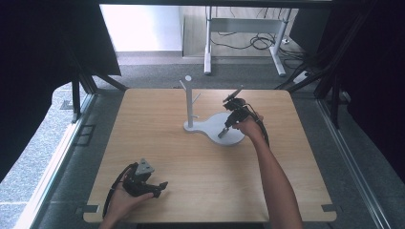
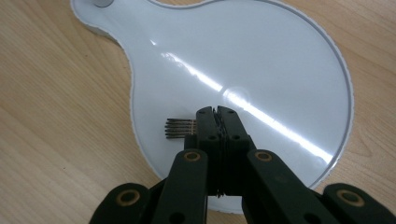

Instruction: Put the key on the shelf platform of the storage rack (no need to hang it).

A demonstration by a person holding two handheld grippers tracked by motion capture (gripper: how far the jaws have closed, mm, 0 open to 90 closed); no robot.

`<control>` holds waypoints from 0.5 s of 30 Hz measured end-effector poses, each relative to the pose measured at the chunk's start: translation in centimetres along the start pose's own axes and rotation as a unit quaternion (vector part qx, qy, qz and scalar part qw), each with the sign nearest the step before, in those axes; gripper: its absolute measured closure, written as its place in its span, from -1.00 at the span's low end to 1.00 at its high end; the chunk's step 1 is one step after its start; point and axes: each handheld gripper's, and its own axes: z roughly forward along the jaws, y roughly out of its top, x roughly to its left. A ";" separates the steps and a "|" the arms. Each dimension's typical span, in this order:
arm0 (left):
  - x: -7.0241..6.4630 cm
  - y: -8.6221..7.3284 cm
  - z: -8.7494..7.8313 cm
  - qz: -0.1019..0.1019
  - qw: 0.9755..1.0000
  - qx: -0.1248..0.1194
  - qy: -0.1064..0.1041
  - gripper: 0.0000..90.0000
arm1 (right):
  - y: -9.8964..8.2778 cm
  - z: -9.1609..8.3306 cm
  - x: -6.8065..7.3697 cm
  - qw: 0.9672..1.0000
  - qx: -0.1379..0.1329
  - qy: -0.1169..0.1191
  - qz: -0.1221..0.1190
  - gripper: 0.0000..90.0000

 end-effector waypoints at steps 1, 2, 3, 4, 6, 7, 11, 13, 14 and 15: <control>0.0 0.0 0.0 0.001 1.000 0.000 0.001 -0.54 | 0.0 0.2 -0.2 1.000 -0.001 -0.002 0.001 0.99; 0.0 0.0 0.1 0.001 1.000 -0.001 0.001 -0.54 | 0.0 0.3 -0.4 1.000 0.000 -0.002 0.004 0.99; 0.0 0.0 0.1 0.000 1.000 -0.001 0.000 -0.54 | -0.1 0.4 -0.5 1.000 -0.001 -0.004 0.005 0.99; 0.0 0.0 0.1 0.001 1.000 -0.001 0.000 -0.54 | -0.1 0.5 -0.7 1.000 -0.001 -0.004 0.007 0.99; 0.1 0.0 0.0 0.001 1.000 0.000 0.001 -0.54 | -0.1 0.8 -0.9 1.000 -0.001 -0.007 0.010 0.99; 0.1 0.0 0.0 -0.001 1.000 0.000 0.001 -0.54 | -0.1 0.9 -1.0 1.000 -0.002 -0.009 0.011 0.99; 0.0 0.0 0.1 0.001 1.000 0.000 0.001 -0.54 | -0.2 1.3 -1.2 1.000 -0.006 -0.011 0.017 0.99; 0.0 0.0 0.1 0.001 1.000 0.000 0.001 -0.54 | -0.2 1.5 -1.2 1.000 -0.005 -0.013 0.017 0.99; 0.0 0.0 0.1 0.001 1.000 0.000 0.001 -0.54 | -0.2 1.6 -1.2 1.000 -0.004 -0.014 0.018 0.98; 0.0 0.0 0.1 0.002 1.000 0.000 0.000 -0.54 | -0.2 1.7 -1.3 1.000 -0.003 -0.013 0.019 0.98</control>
